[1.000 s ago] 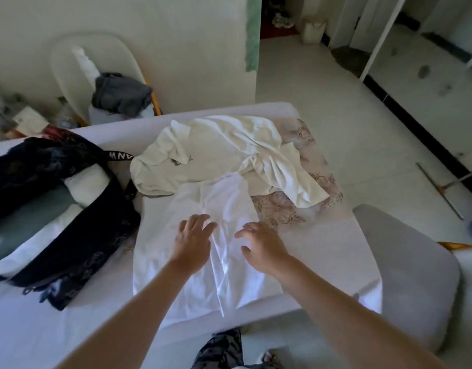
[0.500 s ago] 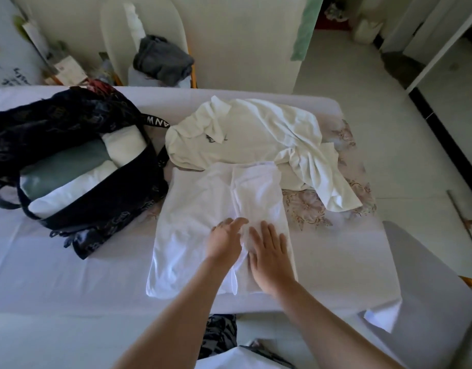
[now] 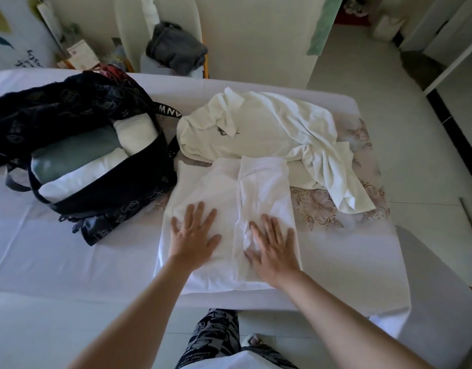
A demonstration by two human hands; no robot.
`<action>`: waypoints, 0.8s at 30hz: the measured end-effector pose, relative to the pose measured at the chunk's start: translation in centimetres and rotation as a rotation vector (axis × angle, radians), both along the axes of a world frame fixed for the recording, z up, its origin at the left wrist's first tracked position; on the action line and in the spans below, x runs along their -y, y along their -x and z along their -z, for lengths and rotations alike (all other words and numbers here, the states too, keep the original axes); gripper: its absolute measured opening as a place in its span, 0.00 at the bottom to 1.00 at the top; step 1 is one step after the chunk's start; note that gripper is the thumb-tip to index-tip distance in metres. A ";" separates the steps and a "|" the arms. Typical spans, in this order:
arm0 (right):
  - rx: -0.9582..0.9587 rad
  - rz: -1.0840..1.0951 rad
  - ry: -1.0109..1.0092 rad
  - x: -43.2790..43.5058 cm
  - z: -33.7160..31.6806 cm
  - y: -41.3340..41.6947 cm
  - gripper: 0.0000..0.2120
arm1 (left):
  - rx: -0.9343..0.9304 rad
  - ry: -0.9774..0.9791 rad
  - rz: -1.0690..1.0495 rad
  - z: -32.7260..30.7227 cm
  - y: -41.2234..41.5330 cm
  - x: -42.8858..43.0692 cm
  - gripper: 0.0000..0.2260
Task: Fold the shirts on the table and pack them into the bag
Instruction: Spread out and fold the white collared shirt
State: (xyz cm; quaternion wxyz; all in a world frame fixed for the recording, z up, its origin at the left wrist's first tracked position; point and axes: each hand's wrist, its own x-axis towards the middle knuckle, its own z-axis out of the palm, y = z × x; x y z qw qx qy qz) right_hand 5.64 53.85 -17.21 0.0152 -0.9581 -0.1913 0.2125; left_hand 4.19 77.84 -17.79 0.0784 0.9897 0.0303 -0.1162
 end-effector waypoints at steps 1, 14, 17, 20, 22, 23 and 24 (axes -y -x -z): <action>0.002 -0.043 0.021 0.6 -0.1 -0.7 0.34 | -0.026 -0.014 -0.007 -0.4 0.1 0.1 0.30; 0.162 -0.409 -0.179 -3.1 -4.4 -0.1 0.22 | 0.217 0.279 -0.050 -2.5 5.3 -0.5 0.22; -0.045 -0.610 -0.180 -5.4 -4.4 4.1 0.29 | 0.219 0.256 -0.010 -1.9 7.9 -1.6 0.19; -0.062 -0.756 -0.031 -5.8 -3.2 5.9 0.39 | 0.161 0.285 -0.069 -1.9 9.6 -2.3 0.19; -0.052 -0.694 -0.109 -5.3 -2.7 5.9 0.32 | 0.159 0.293 -0.067 -2.2 10.4 -2.5 0.24; -0.085 -0.602 -0.212 -5.2 -2.5 5.6 0.25 | 0.157 0.289 -0.045 -2.4 10.6 -2.6 0.28; -0.126 -0.502 -0.328 -5.1 -2.6 5.5 0.19 | 0.131 0.280 -0.009 -2.7 10.9 -2.6 0.34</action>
